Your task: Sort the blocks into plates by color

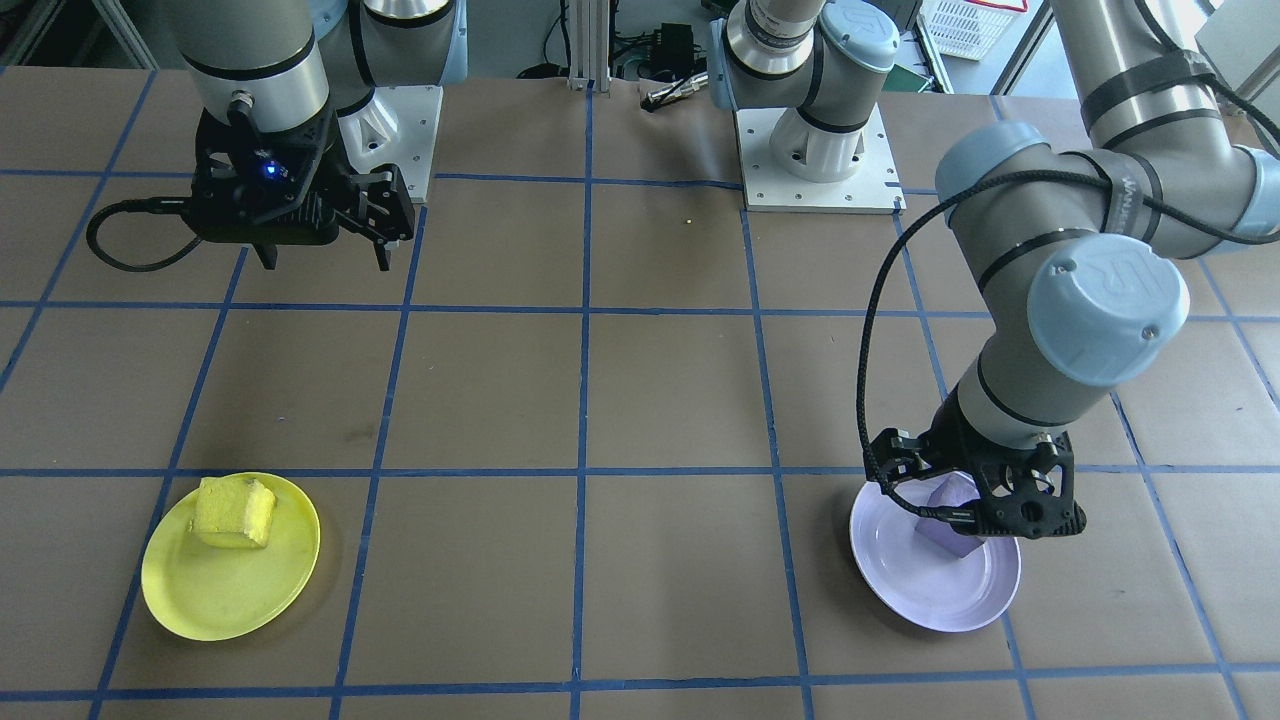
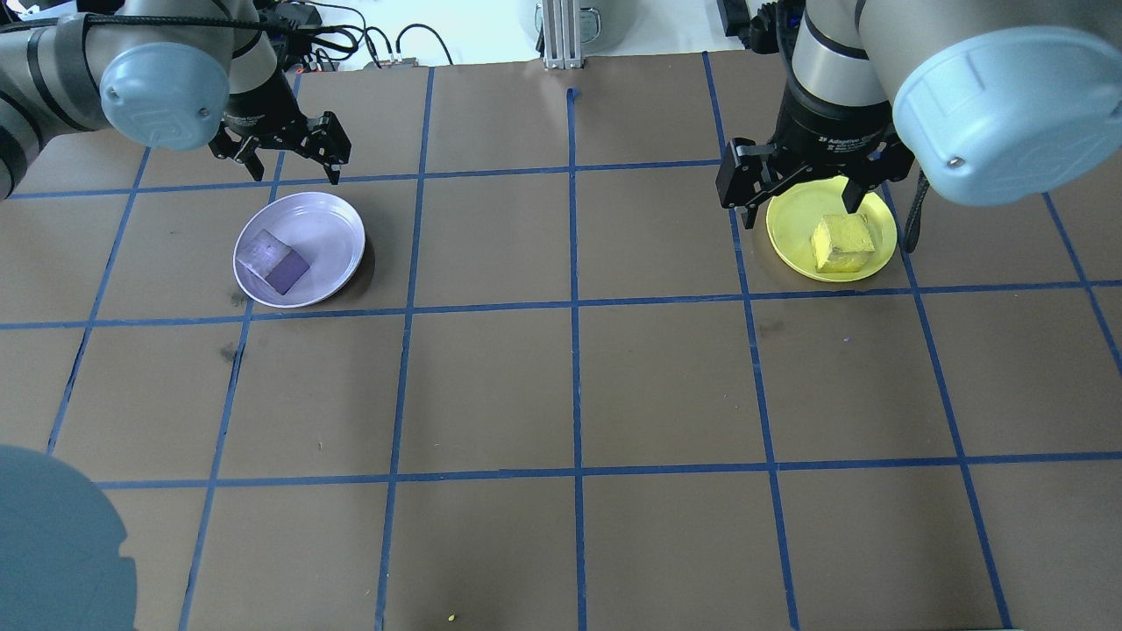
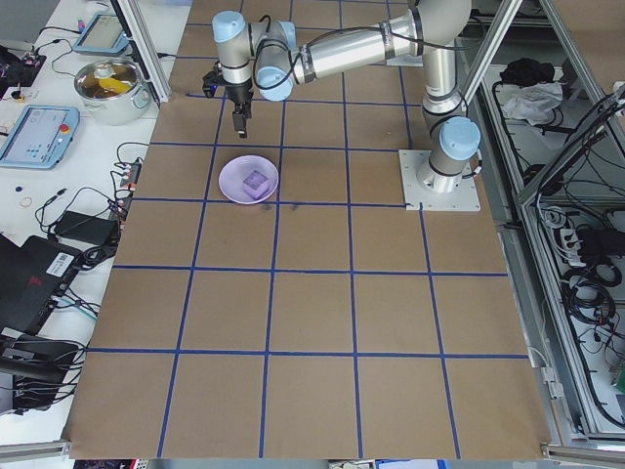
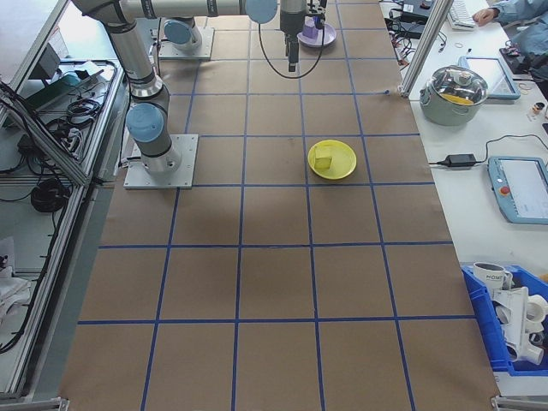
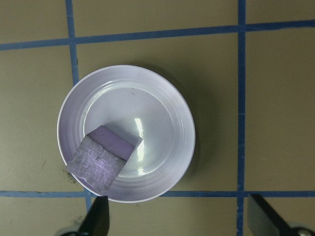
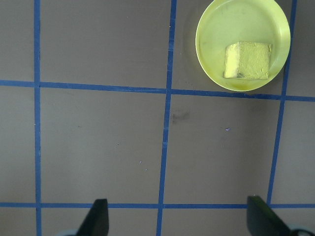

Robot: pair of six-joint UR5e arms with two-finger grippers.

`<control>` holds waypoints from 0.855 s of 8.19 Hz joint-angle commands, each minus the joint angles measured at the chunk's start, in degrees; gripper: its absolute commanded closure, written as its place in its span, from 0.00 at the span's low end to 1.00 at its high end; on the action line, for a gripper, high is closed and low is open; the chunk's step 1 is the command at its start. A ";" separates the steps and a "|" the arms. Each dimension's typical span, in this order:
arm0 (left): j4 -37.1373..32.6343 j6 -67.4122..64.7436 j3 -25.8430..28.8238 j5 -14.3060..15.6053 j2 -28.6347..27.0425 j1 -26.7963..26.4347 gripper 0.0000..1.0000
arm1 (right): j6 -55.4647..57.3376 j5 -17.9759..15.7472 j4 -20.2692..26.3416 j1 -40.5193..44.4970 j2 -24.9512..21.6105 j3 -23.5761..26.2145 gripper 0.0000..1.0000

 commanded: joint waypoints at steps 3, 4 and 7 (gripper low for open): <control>-0.52 -5.29 -0.54 -8.88 3.03 -2.93 0.00 | -0.03 0.29 -0.14 0.04 0.11 0.09 0.00; -0.09 -5.29 -0.54 -8.95 2.67 -2.84 0.00 | -0.03 0.21 -0.14 0.04 0.63 0.09 0.00; -0.78 -5.29 -0.72 -8.42 5.03 -2.75 0.00 | -0.03 0.12 -0.14 0.04 0.64 0.09 0.00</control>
